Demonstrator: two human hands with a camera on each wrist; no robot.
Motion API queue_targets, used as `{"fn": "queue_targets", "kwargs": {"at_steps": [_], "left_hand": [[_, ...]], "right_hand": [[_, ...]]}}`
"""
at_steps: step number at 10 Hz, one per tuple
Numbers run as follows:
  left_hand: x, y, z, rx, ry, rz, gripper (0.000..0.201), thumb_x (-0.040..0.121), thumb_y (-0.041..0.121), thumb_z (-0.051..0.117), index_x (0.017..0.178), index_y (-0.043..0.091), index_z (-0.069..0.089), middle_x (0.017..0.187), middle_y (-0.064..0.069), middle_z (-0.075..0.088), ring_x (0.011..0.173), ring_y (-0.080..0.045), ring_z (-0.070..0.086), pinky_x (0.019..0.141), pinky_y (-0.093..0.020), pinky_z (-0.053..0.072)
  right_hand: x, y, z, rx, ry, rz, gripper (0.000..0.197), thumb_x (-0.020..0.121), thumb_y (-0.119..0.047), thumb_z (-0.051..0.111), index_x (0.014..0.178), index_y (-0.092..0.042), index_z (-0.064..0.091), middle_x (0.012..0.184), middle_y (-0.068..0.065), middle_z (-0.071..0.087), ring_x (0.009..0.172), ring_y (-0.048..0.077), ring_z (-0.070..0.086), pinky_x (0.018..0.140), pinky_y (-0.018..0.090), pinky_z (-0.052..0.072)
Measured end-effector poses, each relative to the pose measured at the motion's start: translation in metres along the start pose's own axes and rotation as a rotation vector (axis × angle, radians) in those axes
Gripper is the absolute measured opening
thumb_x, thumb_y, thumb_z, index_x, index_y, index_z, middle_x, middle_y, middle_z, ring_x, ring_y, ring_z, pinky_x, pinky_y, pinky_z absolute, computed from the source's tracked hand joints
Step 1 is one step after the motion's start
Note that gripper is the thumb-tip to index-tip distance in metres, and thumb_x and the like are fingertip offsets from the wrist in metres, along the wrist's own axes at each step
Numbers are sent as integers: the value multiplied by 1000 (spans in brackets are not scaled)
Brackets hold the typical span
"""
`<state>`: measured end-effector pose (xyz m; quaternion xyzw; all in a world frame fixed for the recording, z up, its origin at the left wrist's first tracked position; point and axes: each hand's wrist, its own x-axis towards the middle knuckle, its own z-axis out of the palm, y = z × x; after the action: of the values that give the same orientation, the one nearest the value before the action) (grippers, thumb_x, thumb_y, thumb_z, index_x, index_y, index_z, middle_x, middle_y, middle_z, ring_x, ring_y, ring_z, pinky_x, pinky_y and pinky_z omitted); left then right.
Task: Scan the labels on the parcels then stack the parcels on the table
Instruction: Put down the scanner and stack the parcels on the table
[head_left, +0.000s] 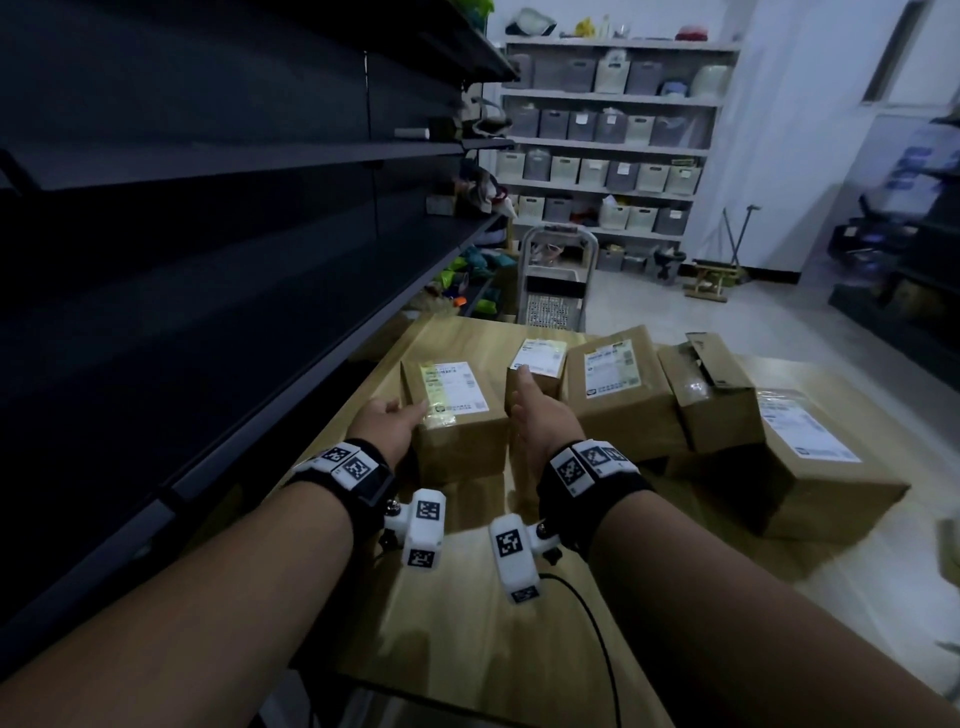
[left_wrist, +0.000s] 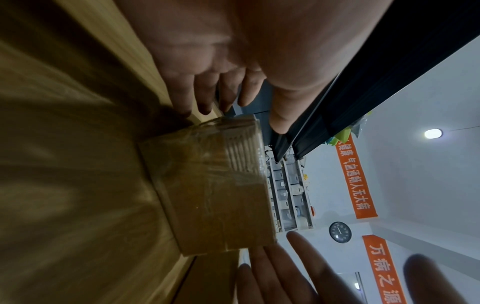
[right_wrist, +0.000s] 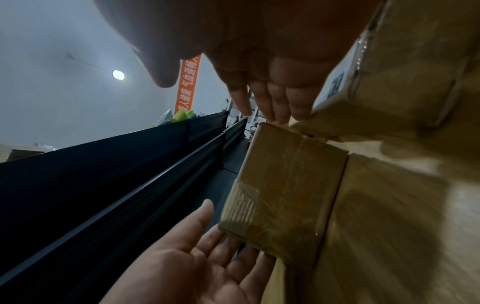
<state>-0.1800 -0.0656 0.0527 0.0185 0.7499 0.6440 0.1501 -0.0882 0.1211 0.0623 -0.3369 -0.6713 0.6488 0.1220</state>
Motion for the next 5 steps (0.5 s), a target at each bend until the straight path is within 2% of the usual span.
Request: {"fn": "queue_targets", "kwargs": {"at_steps": [1,2,3,4,5], "left_hand": [[5,-8,0,30,-42,6,52,99,38,78,146,19,65,125,-4,76,111,-29,73,107,-52,59],[8,-8,-10,81,-24,57,21,104,32,71,125,27,72,119,-4,77,111,-30,74,109,-50,58],[18,-5,-32,48,8,62,32,106,29,65,133,16,74,121,-10,76,116,-35,72,112,-52,55],[27,-1,-57,48,-5,48,37,103,33,63,135,20,75,133,-12,76,121,-34,72,111,-49,56],[22,7,-78,88,31,93,36,112,25,56,144,15,70,135,-10,73,121,-29,70,88,-32,56]], "right_hand": [[-35,-13,6,43,-8,-30,89,95,-76,54,147,-5,60,152,22,62,141,43,58,115,54,48],[-53,-21,15,145,-73,12,81,98,-69,57,140,-1,62,145,26,65,134,45,63,109,55,55],[-58,-22,28,220,-159,48,47,107,-56,54,110,-12,69,112,12,75,103,29,72,79,39,62],[-68,-21,47,226,-190,9,58,104,-60,56,121,-7,70,126,21,74,119,40,71,103,51,60],[-72,-19,61,271,-231,42,45,102,-62,59,105,-18,71,105,5,77,102,23,73,95,38,61]]}}
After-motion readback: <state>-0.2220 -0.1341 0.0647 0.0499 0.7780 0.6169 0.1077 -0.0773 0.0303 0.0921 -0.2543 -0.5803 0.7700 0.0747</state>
